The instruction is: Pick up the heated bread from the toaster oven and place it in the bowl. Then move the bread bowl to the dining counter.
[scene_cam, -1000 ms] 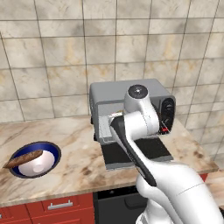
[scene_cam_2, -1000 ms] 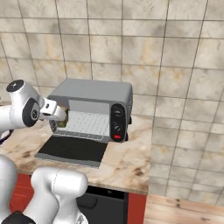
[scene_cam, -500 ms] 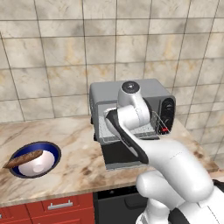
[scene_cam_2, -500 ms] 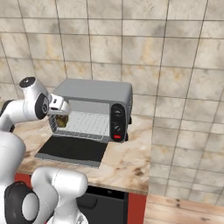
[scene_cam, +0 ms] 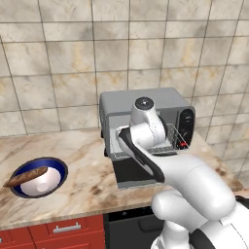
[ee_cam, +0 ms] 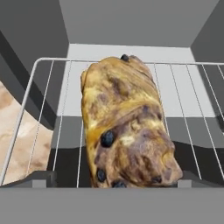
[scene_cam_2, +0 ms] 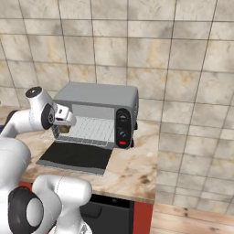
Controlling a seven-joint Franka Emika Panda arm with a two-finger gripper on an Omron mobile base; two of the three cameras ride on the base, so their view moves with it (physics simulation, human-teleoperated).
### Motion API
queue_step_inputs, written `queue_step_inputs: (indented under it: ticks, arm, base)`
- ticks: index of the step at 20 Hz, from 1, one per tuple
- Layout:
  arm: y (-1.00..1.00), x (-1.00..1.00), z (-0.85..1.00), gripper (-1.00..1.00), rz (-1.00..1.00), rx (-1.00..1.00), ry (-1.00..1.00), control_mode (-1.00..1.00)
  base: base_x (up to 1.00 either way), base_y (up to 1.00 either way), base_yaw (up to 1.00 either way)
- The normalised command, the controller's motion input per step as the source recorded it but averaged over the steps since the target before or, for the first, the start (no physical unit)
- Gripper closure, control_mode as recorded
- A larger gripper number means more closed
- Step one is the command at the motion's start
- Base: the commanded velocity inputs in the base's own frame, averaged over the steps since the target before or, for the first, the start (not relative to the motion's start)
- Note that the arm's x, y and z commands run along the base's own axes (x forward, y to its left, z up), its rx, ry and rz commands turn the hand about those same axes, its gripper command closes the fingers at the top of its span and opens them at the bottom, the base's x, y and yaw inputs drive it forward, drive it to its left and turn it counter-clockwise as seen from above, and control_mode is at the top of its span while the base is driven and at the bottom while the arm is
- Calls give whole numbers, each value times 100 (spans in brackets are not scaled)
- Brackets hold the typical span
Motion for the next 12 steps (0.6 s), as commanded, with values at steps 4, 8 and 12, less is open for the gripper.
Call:
queue_step_inputs:
  ticks: [4, 8, 12]
  arm:
    - [0, 5, -4, -100, 0, 0, 0, -100]
    - [0, 6, -1, -100, 0, 0, 0, -100]
    - [0, 13, 0, -100, 0, 0, -2, -100]
  base:
    - [0, 0, 0]
    - [0, 0, 0]
    - [0, 0, 0]
